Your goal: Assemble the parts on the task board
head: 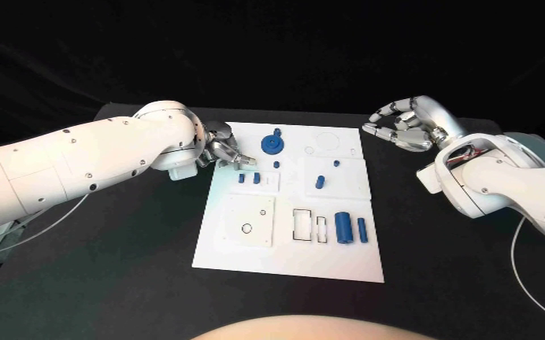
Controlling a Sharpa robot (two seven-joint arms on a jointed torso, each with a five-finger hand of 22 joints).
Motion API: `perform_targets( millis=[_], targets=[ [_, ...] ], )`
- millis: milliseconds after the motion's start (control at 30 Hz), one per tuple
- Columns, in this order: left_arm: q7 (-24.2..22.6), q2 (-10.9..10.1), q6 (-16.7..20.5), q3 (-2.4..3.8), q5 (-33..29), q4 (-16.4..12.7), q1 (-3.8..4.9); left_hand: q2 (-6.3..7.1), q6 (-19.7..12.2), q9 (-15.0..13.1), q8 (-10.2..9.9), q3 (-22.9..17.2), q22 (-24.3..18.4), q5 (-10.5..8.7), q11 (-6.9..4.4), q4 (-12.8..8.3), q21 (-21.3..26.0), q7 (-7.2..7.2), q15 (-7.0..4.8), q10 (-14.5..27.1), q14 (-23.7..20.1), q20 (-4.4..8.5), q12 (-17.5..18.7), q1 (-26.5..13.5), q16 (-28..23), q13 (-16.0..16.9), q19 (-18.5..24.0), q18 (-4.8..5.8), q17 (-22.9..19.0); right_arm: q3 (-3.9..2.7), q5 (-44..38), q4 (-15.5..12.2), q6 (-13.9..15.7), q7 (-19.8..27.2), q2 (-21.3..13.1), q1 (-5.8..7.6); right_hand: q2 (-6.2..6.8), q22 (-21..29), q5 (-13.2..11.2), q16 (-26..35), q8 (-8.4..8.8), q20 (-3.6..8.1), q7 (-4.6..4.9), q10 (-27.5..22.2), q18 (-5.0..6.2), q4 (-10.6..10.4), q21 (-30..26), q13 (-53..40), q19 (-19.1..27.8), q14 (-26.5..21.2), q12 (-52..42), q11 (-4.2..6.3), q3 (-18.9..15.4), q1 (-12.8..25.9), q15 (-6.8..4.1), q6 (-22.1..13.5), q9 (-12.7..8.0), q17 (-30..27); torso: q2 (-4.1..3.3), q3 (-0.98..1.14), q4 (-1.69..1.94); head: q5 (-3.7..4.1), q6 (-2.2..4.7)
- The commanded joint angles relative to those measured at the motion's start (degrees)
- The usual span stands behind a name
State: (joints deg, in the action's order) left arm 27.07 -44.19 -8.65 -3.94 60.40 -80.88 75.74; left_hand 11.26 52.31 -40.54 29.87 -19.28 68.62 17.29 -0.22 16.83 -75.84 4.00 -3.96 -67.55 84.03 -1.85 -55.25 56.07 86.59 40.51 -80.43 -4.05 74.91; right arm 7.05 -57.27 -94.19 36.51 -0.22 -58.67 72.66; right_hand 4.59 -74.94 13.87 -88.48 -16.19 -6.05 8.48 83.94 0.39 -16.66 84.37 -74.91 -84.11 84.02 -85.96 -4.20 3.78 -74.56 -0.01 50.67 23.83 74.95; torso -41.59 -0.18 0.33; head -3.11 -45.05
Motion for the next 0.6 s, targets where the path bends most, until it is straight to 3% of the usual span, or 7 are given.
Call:
perform_targets(
  millis=[33,100,133,167,200,367,600],
  targets=[
    [-8.6,-0.3,10.2,0.1,-3.7,-0.6,0.0,-0.1,-3.4,-0.2,-0.2,0.0,-6.3,0.6,1.3,-0.3,4.9,1.38,1.11,4.9,2.4,-0.52,3.6,4.6,-2.5,-4.1,3.4,-2.05,4.2,0.0,-0.3,0.0,0.1,0.7,0.0,-0.03,0.17,-11.1,0.2,0.3,-0.18,0.37,0.04,1.3,1.18,0.0,-0.5,-9.8,-2.8,4.7,0.5,0.33,-0.4,0.6,-0.29,-0.4,0.1,9.2,0.03,0.04,0.06,0.26,0.2],
    [-13.0,-0.5,13.3,0.1,-4.4,-1.0,-0.08,0.29,-4.9,-0.2,-0.1,-0.2,-10.9,0.76,1.95,-0.2,8.7,2.01,1.71,6.6,0.8,-1.05,4.2,7.3,-4.8,-4.6,5.8,-2.91,0.6,0.0,-0.1,0.1,0.1,0.9,0.0,-0.03,0.17,-11.0,0.2,0.3,-0.18,0.37,0.04,1.2,1.22,0.0,-0.6,-9.7,-2.7,4.7,0.5,0.33,-0.4,0.6,-0.29,-0.4,0.1,9.2,0.05,0.03,0.09,0.38,0.18],
    [-15.9,-0.6,15.4,0.09,-4.7,-1.4,-0.22,0.46,-6.4,0.0,-0.4,-0.8,-15.9,0.94,2.5,-0.4,12.8,2.74,2.24,8.4,-1.2,-1.48,5.1,10.0,-7.6,-5.1,8.4,-3.85,-3.4,0.0,0.1,0.1,0.1,1.1,0.0,-0.03,0.17,-11.0,0.2,0.3,-0.18,0.37,0.04,1.2,1.23,0.0,-0.7,-9.7,-2.7,4.7,0.6,0.33,-0.4,0.6,-0.29,-0.5,0.1,9.1,0.06,0.03,0.09,0.48,0.24],
    [-18.8,-0.7,17.4,0.08,-4.7,-1.8,-0.44,0.78,-7.9,0.5,-0.9,-1.8,-23.1,0.73,3.47,-0.9,19.1,3.62,3.15,11.2,-4.5,-1.99,6.8,12.8,-11.6,-6.0,12.8,-5.13,-9.0,0.0,0.2,0.2,0.1,1.2,0.0,-0.03,0.15,-10.8,0.2,0.4,-0.18,0.37,0.04,1.0,1.3,0.0,-0.9,-9.5,-2.5,4.7,0.7,0.33,-0.4,0.5,-0.29,-0.5,0.1,9.0,0.04,0.0,0.07,0.56,0.35],
    [-20.6,-0.8,18.5,0.08,-4.5,-2.0,-0.59,1.28,-9.8,1.5,-2.0,-4.1,-30.5,0.68,4.1,-3.0,26.4,4.27,3.86,15.1,-11.8,-2.89,9.6,18.4,-20.0,-7.7,18.0,-6.19,-19.7,0.0,0.3,0.2,0.1,1.2,0.0,-0.04,0.11,-10.7,0.2,0.4,-0.18,0.37,0.05,0.7,1.35,0.1,-1.2,-9.2,-2.4,4.6,1.0,0.32,-0.3,0.5,-0.28,-0.5,0.1,8.8,0.04,0.0,0.08,0.59,0.38],
    [-31.8,-0.7,26.2,0.06,2.1,-3.4,-2.04,2.74,-10.0,5.4,-3.0,-9.1,-33.0,0.43,4.97,-6.2,30.0,4.91,4.56,17.2,-15.0,-3.75,15.8,26.1,-23.9,-14.3,17.3,-6.45,-24.8,0.0,0.7,0.5,-0.2,1.7,0.1,-0.04,-0.07,-9.5,0.3,1.1,-0.29,0.36,0.07,-0.9,1.82,0.2,-3.1,-7.3,-1.5,4.2,2.6,0.32,-0.2,0.1,-0.28,-0.7,0.1,7.1,-0.02,-0.05,-0.05,0.67,0.77],
    [-35.0,0.6,28.0,-0.34,14.2,-2.9,-3.38,3.92,-8.6,9.0,-4.4,-10.2,-32.9,0.37,5.05,-7.0,29.6,4.88,4.53,16.6,-12.8,-3.66,20.2,26.1,-21.6,-19.2,16.2,-6.49,-23.4,0.01,0.9,0.6,-0.7,1.9,0.3,-0.04,-0.09,-8.3,0.4,1.8,-0.61,0.44,-0.02,-5.0,2.27,0.1,-5.1,-2.4,-0.5,3.8,7.2,0.44,-0.2,-0.3,-0.4,-0.9,0.2,5.6,-0.05,0.03,-0.01,0.65,1.13]
  ],
)
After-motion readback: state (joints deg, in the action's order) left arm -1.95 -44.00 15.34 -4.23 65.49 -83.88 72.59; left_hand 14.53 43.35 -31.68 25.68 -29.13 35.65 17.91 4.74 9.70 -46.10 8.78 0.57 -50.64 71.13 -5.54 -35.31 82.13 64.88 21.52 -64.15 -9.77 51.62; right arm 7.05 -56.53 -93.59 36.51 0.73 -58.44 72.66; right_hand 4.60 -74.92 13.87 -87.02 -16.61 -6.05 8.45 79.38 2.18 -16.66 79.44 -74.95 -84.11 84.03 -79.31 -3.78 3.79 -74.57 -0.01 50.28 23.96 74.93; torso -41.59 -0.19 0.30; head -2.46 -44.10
